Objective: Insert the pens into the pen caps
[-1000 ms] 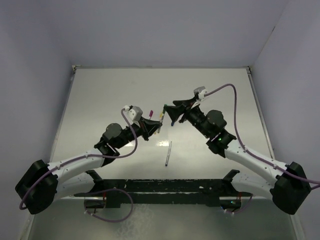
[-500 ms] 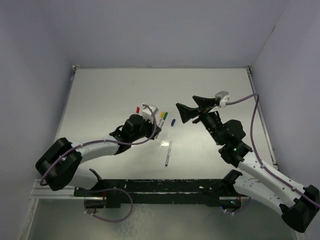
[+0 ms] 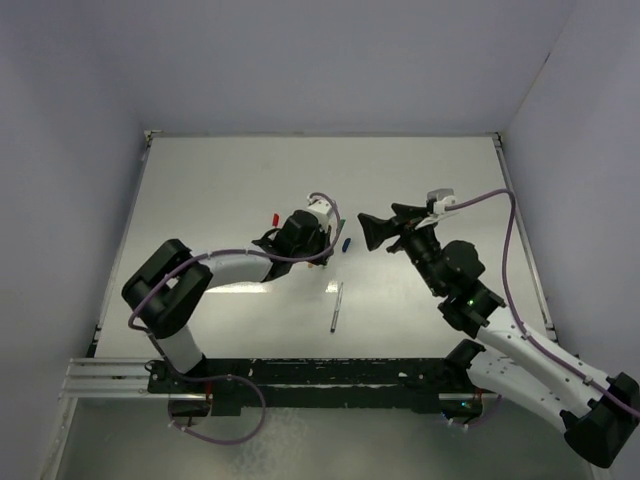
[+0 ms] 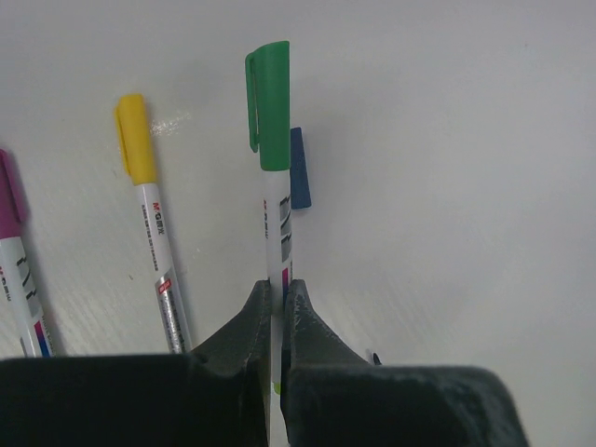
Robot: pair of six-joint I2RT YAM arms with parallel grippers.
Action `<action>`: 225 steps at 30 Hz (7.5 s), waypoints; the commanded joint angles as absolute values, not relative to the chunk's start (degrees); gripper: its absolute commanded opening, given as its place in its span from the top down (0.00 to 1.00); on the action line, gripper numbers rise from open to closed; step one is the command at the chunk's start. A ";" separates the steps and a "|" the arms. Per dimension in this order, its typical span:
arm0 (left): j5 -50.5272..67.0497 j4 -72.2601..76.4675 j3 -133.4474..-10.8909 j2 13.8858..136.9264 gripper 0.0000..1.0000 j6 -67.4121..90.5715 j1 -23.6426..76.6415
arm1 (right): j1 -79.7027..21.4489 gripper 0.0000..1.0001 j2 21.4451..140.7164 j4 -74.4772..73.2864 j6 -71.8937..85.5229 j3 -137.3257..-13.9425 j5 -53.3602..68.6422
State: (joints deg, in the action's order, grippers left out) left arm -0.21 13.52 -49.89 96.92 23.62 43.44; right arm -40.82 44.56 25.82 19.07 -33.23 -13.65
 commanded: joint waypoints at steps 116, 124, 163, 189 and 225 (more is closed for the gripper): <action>-29.11 -11.13 -48.87 81.58 0.56 27.56 67.08 | -40.07 0.07 46.68 12.92 36.62 -30.44 -41.98; -29.78 -15.85 -49.22 86.36 0.53 30.45 66.96 | -40.02 0.07 47.40 13.57 36.97 -30.67 -40.46; -18.06 -6.02 -44.70 86.89 0.50 32.81 64.23 | -39.16 0.10 61.48 -18.44 48.78 -41.96 -46.91; -25.00 -12.65 -41.75 70.28 0.48 28.28 61.91 | -40.99 0.16 64.75 -39.68 67.78 -32.48 -23.97; -19.31 -9.56 -37.45 68.68 0.48 27.57 59.40 | -41.01 0.52 79.97 -36.82 63.37 -39.91 -24.05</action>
